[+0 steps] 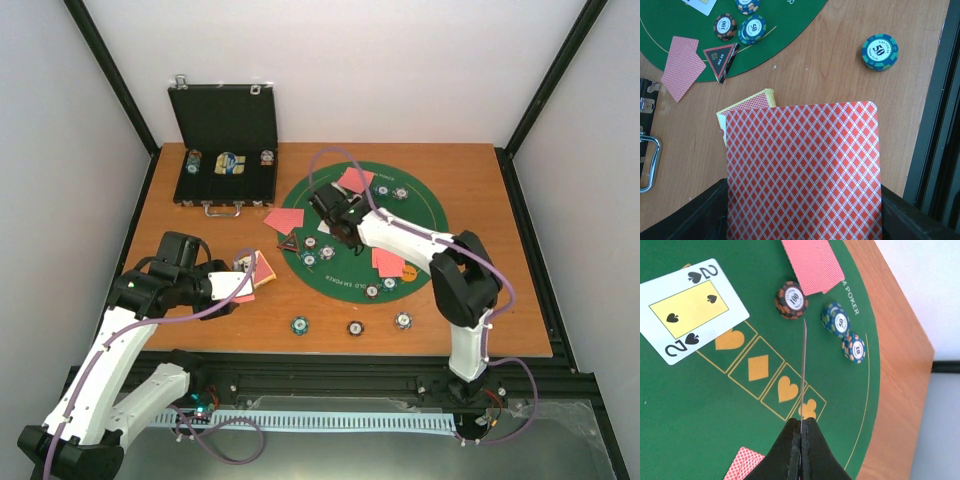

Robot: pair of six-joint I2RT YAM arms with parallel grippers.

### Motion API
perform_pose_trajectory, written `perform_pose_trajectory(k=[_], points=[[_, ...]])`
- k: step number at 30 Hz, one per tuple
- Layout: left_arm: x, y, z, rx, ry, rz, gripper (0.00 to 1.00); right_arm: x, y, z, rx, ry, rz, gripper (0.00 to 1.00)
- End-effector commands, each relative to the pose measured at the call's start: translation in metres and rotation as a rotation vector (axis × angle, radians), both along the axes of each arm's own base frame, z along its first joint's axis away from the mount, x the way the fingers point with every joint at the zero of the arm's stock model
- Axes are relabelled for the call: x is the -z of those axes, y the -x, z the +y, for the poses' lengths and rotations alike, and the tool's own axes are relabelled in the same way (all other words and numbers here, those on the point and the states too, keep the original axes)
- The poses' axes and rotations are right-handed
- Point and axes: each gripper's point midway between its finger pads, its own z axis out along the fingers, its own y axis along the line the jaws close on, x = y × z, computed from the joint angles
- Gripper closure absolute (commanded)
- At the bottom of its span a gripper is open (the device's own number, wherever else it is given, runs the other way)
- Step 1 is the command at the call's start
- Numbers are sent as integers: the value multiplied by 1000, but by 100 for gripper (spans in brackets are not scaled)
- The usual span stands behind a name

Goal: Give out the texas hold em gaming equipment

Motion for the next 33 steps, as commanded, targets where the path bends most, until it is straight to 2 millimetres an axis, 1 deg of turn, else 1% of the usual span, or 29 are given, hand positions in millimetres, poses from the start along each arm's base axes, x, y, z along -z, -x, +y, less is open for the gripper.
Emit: perform_pose_trajectory(k=[1, 3, 6, 9, 11, 14, 18, 22, 24, 25, 26, 27, 28, 30, 33], points=[[-12, -3, -3, -2, 24, -33, 63, 14, -18, 14, -112, 174, -35, 97], [-11, -3, -3, -2, 26, -33, 63, 27, -21, 22, -136, 185, -20, 97], [-10, -3, -3, -2, 25, -31, 63, 36, -26, 35, -180, 211, -29, 97], [-9, -5, -3, -3, 19, -32, 63, 43, -31, 43, -216, 267, -57, 97], [-9, -5, -3, -5, 18, -34, 63, 45, -34, 45, -225, 285, -65, 97], [-9, -5, -2, -4, 18, -41, 63, 52, -33, 47, -240, 281, -53, 97], [-9, -4, -2, 3, 15, -44, 63, 69, -22, 45, -243, 255, 15, 97], [-11, -4, -3, 3, 18, -44, 63, 82, -15, 38, -234, 263, 39, 96], [-12, -4, -3, 3, 23, -46, 64, 86, -12, 38, -239, 243, 60, 90], [-12, -3, -3, 3, 24, -48, 64, 87, -11, 39, -241, 235, 67, 84], [-12, -3, -3, 3, 25, -51, 64, 88, -9, 41, -243, 223, 81, 74], [-12, -3, -2, 2, 22, -52, 64, 89, -8, 42, -246, 212, 95, 55], [-13, -3, -2, 1, 20, -53, 64, 88, -7, 43, -242, 204, 106, 44], [-12, -2, -1, 3, 14, -54, 64, 82, -6, 44, -236, 191, 115, 36], [-12, -1, 0, 3, 9, -62, 64, 64, -7, 42, -215, 157, 95, 31]])
